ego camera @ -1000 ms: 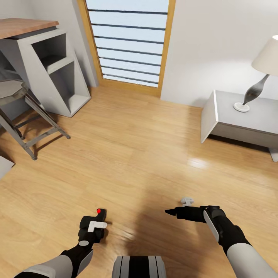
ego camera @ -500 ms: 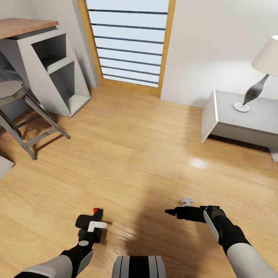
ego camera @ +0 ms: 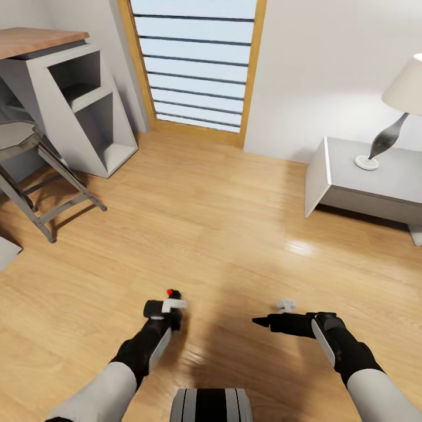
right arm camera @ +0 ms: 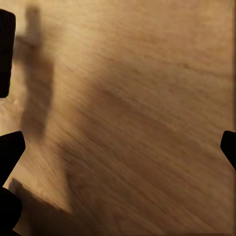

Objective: Attach the digital camera to the camera tripod in the bedroom.

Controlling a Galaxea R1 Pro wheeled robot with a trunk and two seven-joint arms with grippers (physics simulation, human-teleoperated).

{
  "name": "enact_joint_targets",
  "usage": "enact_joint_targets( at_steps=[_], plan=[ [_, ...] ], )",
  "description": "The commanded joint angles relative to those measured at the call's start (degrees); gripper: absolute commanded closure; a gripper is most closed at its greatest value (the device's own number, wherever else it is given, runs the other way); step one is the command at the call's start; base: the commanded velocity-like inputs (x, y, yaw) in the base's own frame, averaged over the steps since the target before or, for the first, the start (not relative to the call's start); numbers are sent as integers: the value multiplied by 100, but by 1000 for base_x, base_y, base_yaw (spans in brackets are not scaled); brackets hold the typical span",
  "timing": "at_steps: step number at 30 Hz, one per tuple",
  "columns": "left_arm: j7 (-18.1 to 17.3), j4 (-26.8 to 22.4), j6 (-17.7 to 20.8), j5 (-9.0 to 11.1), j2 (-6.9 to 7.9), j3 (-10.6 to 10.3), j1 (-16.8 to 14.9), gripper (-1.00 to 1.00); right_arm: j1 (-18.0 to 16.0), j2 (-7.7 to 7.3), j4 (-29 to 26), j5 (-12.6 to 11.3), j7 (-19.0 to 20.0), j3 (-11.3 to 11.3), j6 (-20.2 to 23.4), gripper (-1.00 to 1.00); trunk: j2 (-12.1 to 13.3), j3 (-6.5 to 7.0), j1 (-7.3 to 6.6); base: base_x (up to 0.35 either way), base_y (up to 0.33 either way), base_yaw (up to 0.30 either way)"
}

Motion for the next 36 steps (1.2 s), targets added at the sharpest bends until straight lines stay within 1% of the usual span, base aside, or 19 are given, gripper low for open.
enact_joint_targets(
  at_steps=[1,2,4,5,6,7,8,9,12,13,16,21,22,26,30,32,34,35,36],
  plan=[
    [33,-817,173,36,42,-31,-3,100,-2,-5,-3,-38,4,-10,48,-100,-2,-3,-1,0,0,0],
    [33,-1054,376,221,-8,-31,-3,100,-2,-17,-3,-40,6,-11,49,-100,-2,-3,-1,0,0,0],
    [36,-1267,549,435,-57,-34,-3,100,-2,-37,-3,-41,10,-12,49,-100,-2,-3,-1,0,0,0],
    [38,-1452,708,660,-98,-38,-3,100,-2,-68,-3,-43,15,-13,55,-100,-2,-3,-1,0,0,0],
    [38,-1534,783,769,-115,-42,-3,100,-2,-82,-3,-45,17,-13,59,-100,-2,-3,-1,0,0,0],
    [39,-1683,916,967,-140,-50,-3,100,-2,-106,-3,-47,26,-13,74,-100,-2,-3,-1,0,0,0],
    [40,-1753,972,1052,-149,-53,-3,100,-2,-114,-3,-48,30,-13,80,-100,-2,-3,-1,0,0,0],
    [40,-1883,1054,1188,-162,-58,-3,100,-2,-126,-5,-49,41,-13,91,-100,-2,-3,-1,0,0,0],
    [40,-2047,1126,1315,-175,-62,-3,100,-2,-137,-5,-50,52,-13,103,-100,-2,-3,-1,0,0,0],
    [41,-2261,1188,1431,-192,-66,-3,100,-2,-147,-15,-49,68,-14,117,-100,-2,-3,-1,0,0,0],
    [41,-2295,1199,1533,-204,-68,-3,100,-2,-147,-25,-51,110,-8,120,-100,-2,-3,-1,0,0,0],
    [41,-2185,1197,1810,-204,-73,-3,100,-2,-148,-35,-49,190,-6,121,-100,-2,-3,-1,0,0,0],
    [39,-2097,1188,1907,-204,-74,-3,100,-2,-148,-36,-47,208,-5,121,-100,-2,-3,-1,0,0,0],
    [40,-1868,1152,2108,-204,-76,-3,100,-2,-140,-38,-43,235,-5,121,-100,0,19,-4,0,0,0],
    [41,-1846,1177,2136,-189,-76,-3,100,-2,-139,-38,-43,238,-5,121,-100,5,107,-14,0,0,0],
    [11,-1872,1202,2191,-163,-69,-3,100,-2,-139,-40,-43,239,-5,121,-100,8,152,-19,0,0,0],
    [-47,-1924,1213,2329,-91,-63,-3,100,-2,-139,-53,-42,239,-5,121,-100,10,196,-24,0,0,0],
    [-142,-1972,1234,2522,15,-61,-3,100,-2,-139,-62,-42,239,-5,121,-100,12,218,-27,0,0,0],
    [-221,-1999,1251,2653,90,-61,-3,100,-2,-139,-66,-42,239,-5,121,-100,13,240,-30,0,0,0]
  ],
)
